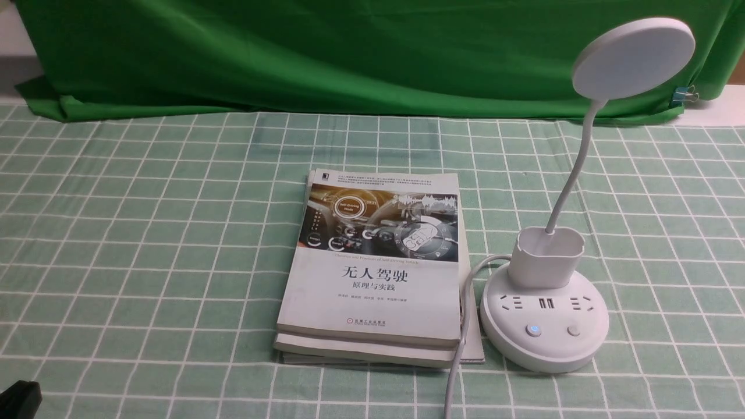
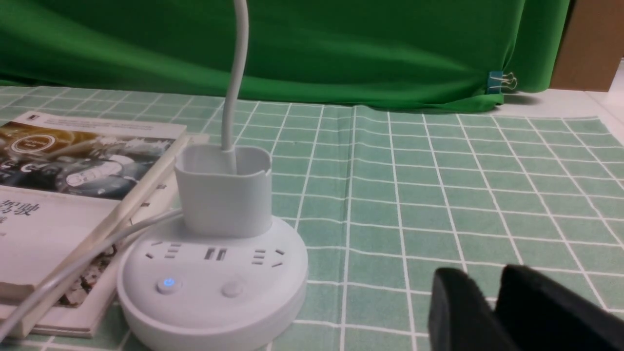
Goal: Turn off the desk lamp on the blue coffee tablecloth by hand.
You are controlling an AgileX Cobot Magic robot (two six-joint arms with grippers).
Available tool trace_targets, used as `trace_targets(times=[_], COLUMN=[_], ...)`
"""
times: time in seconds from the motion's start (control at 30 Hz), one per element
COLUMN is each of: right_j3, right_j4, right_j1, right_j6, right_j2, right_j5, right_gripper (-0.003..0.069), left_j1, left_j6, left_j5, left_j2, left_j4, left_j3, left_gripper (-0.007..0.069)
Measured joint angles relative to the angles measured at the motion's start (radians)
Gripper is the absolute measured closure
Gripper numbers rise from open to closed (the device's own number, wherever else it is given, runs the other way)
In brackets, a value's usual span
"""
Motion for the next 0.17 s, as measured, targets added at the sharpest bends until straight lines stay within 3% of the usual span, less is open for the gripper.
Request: trace_targets(times=[0.17], right_j3=[0.0], right_j4=[0.0], right_j1=[0.0], right_j6=[0.0], right_j2=[0.0], right_j5=[0.0], right_gripper=[0.0493], left_j1=[0.0], left_j6=[0.0], left_j5=[0.0], left_j2=[0.0], left_j4=[0.0], left_j3=[0.0], left_gripper=[0.0624])
